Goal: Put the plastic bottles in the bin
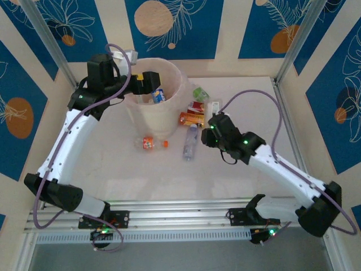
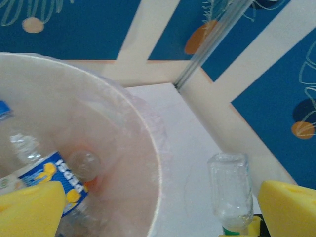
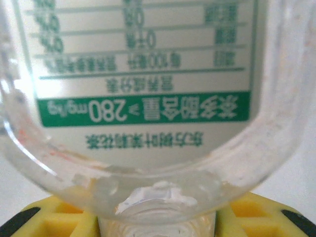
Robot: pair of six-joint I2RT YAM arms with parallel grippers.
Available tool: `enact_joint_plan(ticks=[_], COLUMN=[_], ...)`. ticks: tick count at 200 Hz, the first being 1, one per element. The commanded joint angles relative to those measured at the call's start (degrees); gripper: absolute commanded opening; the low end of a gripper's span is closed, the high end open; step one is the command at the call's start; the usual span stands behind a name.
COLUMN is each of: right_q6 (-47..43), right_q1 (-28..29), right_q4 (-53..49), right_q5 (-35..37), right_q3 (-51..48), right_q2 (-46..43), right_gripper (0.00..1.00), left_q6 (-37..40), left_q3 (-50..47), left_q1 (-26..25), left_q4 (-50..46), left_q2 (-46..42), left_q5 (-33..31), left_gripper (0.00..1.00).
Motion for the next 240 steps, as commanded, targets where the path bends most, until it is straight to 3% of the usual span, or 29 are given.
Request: enact_joint_plan(ticks=[1,97,240], right_q6=[-5.22,-11.66,-13.93], right_q1=[0.29,0.45,2.92], right_q4=[7.53,16.24,17.08], right_q5=[-1.99,-7.76,-8.31], right_q3=[-1.95,0.99,4.66], right_q2=[-4.22,-6.76,-4.15], right_gripper=[0.25,0.25,0.24], left_q6=[-1.09,1.72,1.16], left_q3=[0.99,8.85,16.70], left_q1=[-2.69,-14.59,-18.43], left_q4=[2.49,2.22,0.38], left_q2=[1.88,9.24,17.08], left_q5=[4.77,10.16,12.62], left_gripper=[1.00,1.00,0.98])
